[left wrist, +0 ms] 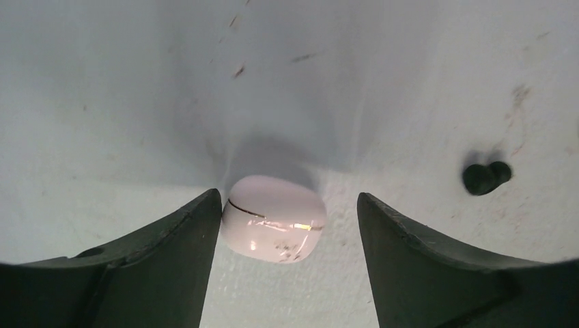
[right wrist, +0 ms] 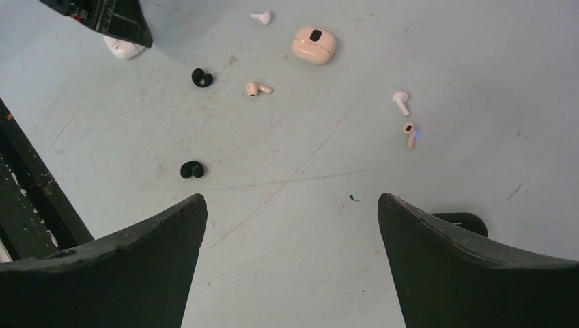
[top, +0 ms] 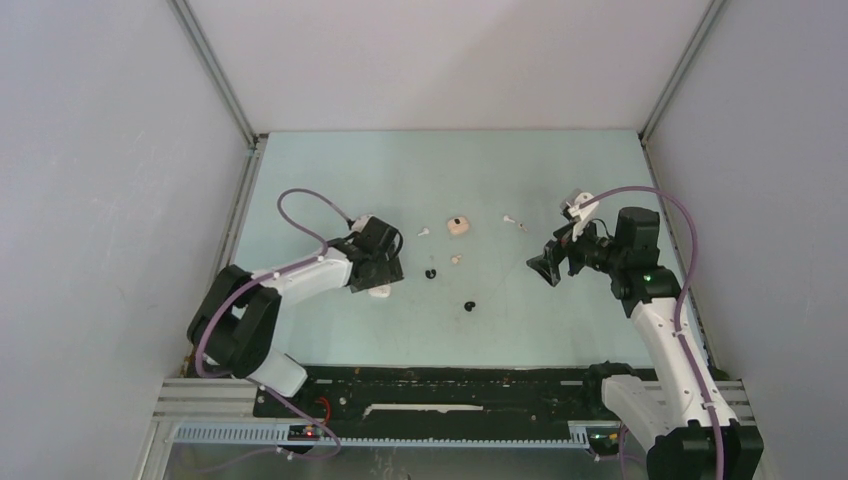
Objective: Insert the wireless bluetooth earbuds into the charging case
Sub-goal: Adjust the charging case at the center of the board, then pick up the charging case from the center of the board.
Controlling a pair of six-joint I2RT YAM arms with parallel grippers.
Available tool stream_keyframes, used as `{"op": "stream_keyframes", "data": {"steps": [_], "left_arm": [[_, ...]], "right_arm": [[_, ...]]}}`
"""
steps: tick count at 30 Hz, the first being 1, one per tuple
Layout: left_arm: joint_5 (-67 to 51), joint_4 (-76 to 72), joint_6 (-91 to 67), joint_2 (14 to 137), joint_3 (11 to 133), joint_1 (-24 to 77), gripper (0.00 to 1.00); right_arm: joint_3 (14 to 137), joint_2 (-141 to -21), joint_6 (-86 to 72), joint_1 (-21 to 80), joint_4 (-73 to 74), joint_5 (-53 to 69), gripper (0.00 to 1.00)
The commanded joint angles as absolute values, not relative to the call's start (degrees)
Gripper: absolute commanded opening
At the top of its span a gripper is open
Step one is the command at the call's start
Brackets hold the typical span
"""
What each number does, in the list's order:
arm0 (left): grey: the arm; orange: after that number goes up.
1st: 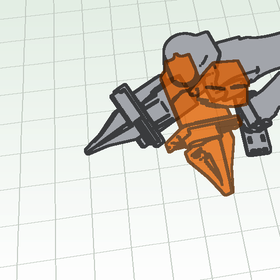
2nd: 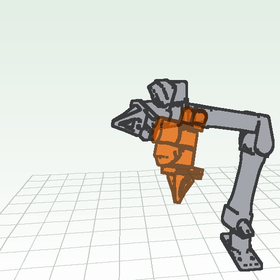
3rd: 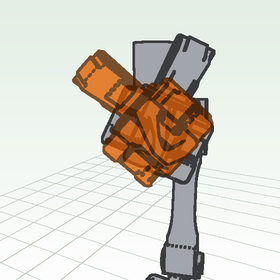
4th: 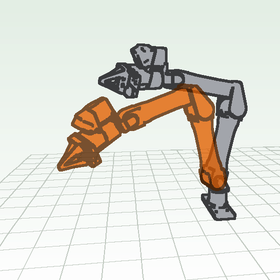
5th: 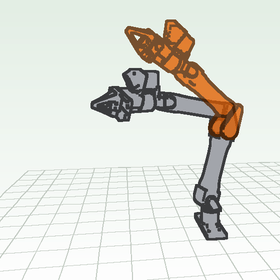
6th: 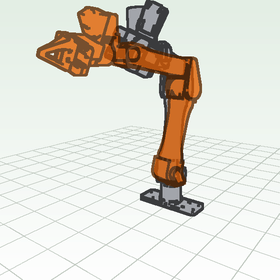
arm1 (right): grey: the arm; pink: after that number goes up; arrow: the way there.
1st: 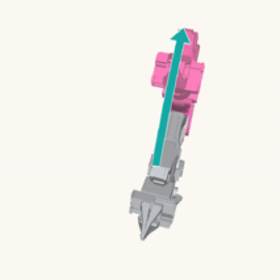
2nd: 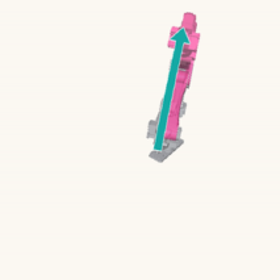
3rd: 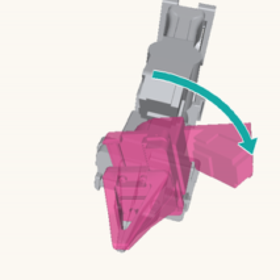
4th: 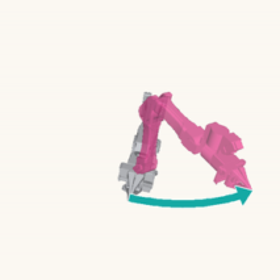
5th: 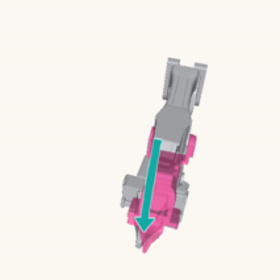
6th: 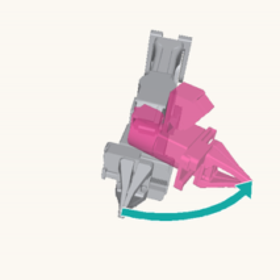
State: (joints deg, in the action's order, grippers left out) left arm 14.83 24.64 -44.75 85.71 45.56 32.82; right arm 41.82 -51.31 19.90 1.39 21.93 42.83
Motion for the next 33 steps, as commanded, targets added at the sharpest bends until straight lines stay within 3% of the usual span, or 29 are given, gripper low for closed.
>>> {"op": "stream_keyframes", "data": {"steps": [1,14,16,20,33], "left_arm": [[16.7,25.0,-40.2,89.1,52.0,32.4,0.79],[17.7,30.2,-29.1,81.9,51.9,33.1,0.8],[15.7,31.5,-26.0,82.0,52.6,33.3,0.75],[8.1,34.1,-20.7,83.0,54.8,33.4,0.77],[8.4,39.3,-10.4,87.5,58.8,33.6,0.78]], "right_arm": [[43.0,-50.5,19.0,0.8,21.3,45.0,0.97],[43.0,-50.6,18.9,-1.5,21.6,46.7,0.97],[43.0,-50.8,19.1,-1.5,21.5,46.9,0.97],[43.0,-50.8,19.1,-1.5,21.7,47.5,0.97],[43.0,-50.5,19.4,-1.6,21.8,46.9,0.97]]}}
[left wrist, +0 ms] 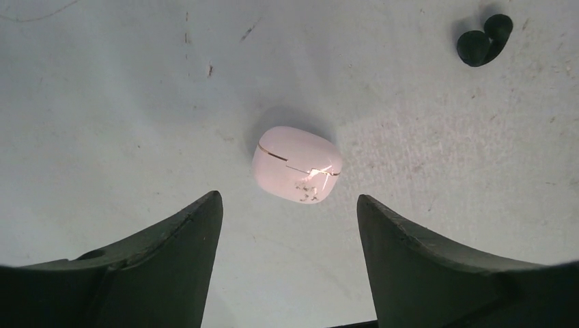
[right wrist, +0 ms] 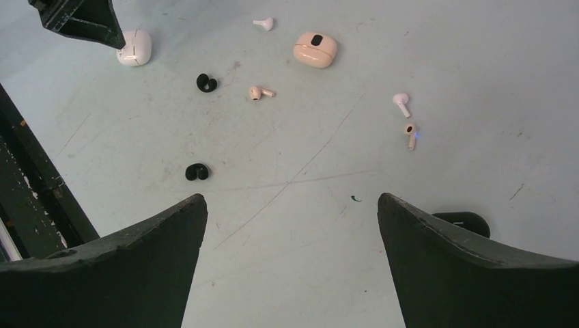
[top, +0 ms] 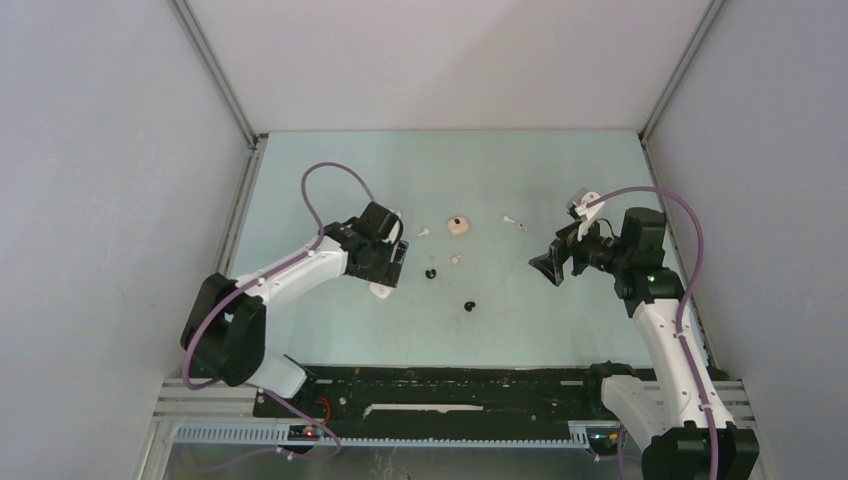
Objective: Insert the wireless bluetooth earbuds into the charging case
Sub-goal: Pick up the charging case from the center of the board.
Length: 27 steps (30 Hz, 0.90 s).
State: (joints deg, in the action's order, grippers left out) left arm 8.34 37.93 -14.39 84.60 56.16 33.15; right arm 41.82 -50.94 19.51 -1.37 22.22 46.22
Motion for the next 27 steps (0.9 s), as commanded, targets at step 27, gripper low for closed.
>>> {"op": "stream_keyframes", "data": {"steps": [27], "left_arm": [[6.1,35.2,-9.8,95.2,58.2,32.3,0.65]], "right_arm": [[43.0,-49.4,19.0,-2.8,22.2,49.4,0.97]]}}
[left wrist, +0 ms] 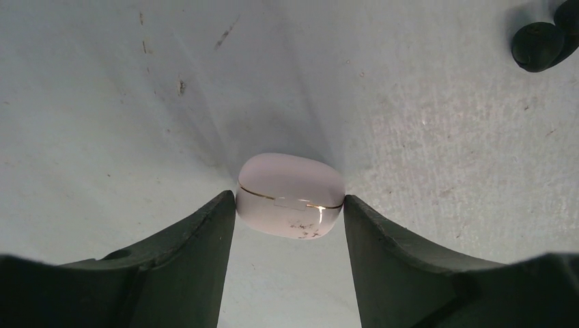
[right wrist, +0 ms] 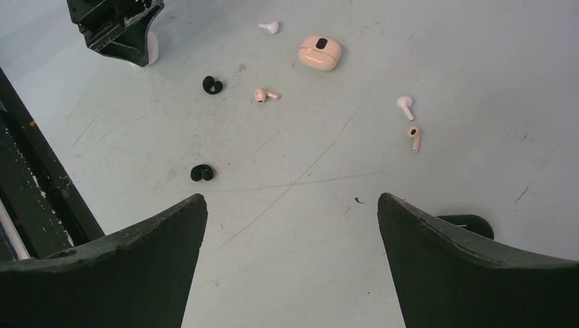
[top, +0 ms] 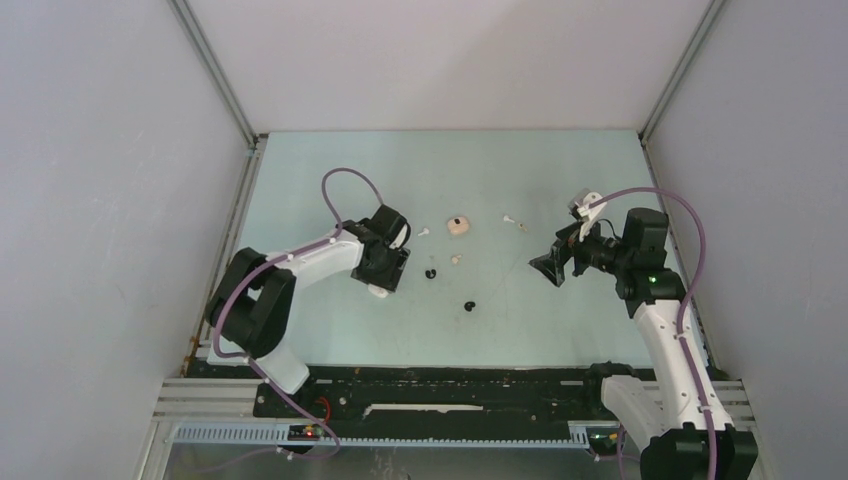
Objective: Insert the wireless bluetooth earbuds into the charging case
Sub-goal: Pick up the charging case from the center of the board, then pass from the left arm to the right
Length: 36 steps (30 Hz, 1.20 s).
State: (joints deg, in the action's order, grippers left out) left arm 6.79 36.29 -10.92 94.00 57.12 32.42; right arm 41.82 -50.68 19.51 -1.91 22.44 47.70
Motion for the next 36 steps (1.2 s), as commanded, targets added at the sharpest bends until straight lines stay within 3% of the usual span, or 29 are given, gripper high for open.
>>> {"op": "stream_keyframes", "data": {"steps": [1,10,16,18,22,26,32,36], "left_arm": [[6.1,35.3,-9.9,95.4,58.4,32.3,0.65],[6.8,36.5,-10.9,96.4,58.3,32.5,0.64],[4.3,37.0,-11.0,94.8,58.5,33.8,0.41],[2.2,36.2,-11.0,91.7,57.8,35.6,0.39],[-9.3,31.5,-10.2,82.3,55.8,40.9,0.39],[-21.7,25.7,-10.8,74.9,53.7,45.3,0.36],[-42.8,15.5,-14.5,69.2,50.5,47.2,0.36],[-50.3,10.3,-18.6,69.5,49.8,48.4,0.36]], "right_arm": [[43.0,-49.3,19.0,-3.0,22.2,49.6,0.97],[43.0,-48.9,18.7,-4.0,22.5,50.9,0.97],[43.0,-48.7,18.8,-4.3,22.5,51.3,0.97],[43.0,-48.3,19.4,-4.7,23.1,53.0,0.97],[43.0,-47.3,24.0,-6.0,26.4,61.5,0.94],[43.0,-46.2,29.1,-5.2,28.9,69.1,0.77],[43.4,-40.8,39.4,4.7,34.1,73.3,0.72],[48.2,-43.6,43.8,9.4,41.1,76.2,0.65]]}}
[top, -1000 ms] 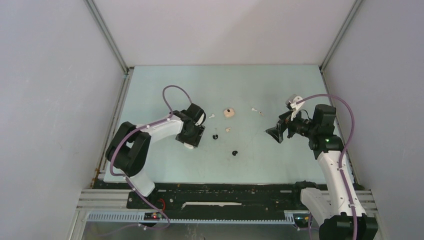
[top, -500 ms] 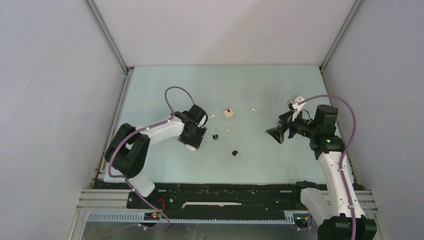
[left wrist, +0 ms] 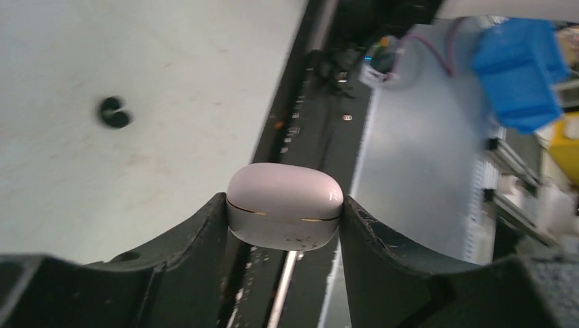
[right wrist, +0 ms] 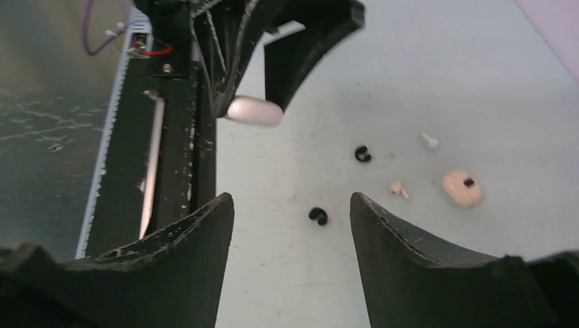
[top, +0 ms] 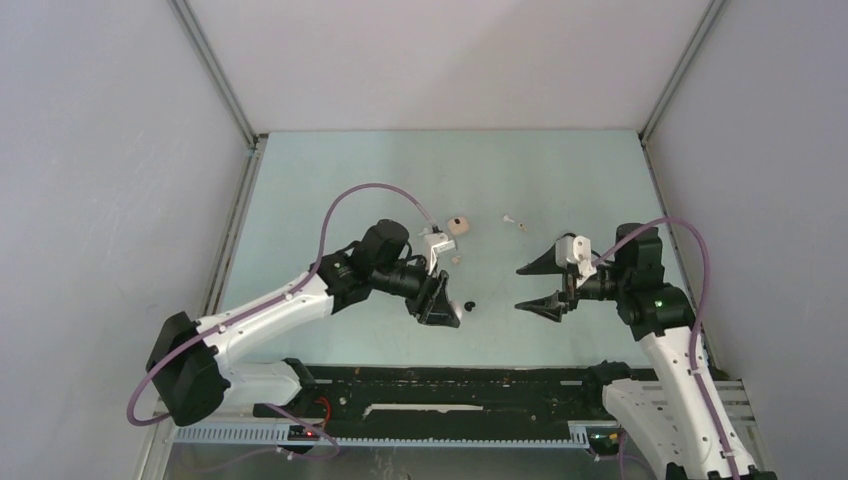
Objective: Insert the wireless bluetooth earbuds into the charging case
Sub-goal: Pass from the left arm to the right
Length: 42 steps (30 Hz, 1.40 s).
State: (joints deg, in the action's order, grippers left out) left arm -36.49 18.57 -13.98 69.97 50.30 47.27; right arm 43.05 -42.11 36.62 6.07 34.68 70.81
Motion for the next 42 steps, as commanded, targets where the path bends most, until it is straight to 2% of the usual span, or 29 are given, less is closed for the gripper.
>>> {"op": "stream_keyframes", "data": {"steps": [1,11,20,28,37,42], "left_arm": [[-51.6,9.3,-19.5,69.5,49.6,48.9,0.36],[-59.4,-1.2,-25.9,70.6,48.0,51.7,0.36],[-59.9,1.8,-24.3,74.1,49.8,54.4,0.38],[-61.0,0.3,-25.5,76.0,51.4,55.8,0.37],[-61.5,-3.2,-26.9,76.8,52.0,56.0,0.36],[-59.4,-0.5,-24.5,77.2,52.5,56.0,0.41]], "right_arm": [[48.8,-43.9,45.0,10.5,42.2,76.1,0.65],[51.7,-48.2,49.2,24.0,46.5,71.5,0.65],[52.5,-50.6,50.6,34.5,48.0,64.3,0.63],[52.5,-53.8,49.6,39.6,45.2,62.5,0.61],[52.5,-54.3,47.3,42.3,43.1,62.0,0.47],[52.5,-54.3,48.8,42.7,45.3,61.7,0.26]]}}
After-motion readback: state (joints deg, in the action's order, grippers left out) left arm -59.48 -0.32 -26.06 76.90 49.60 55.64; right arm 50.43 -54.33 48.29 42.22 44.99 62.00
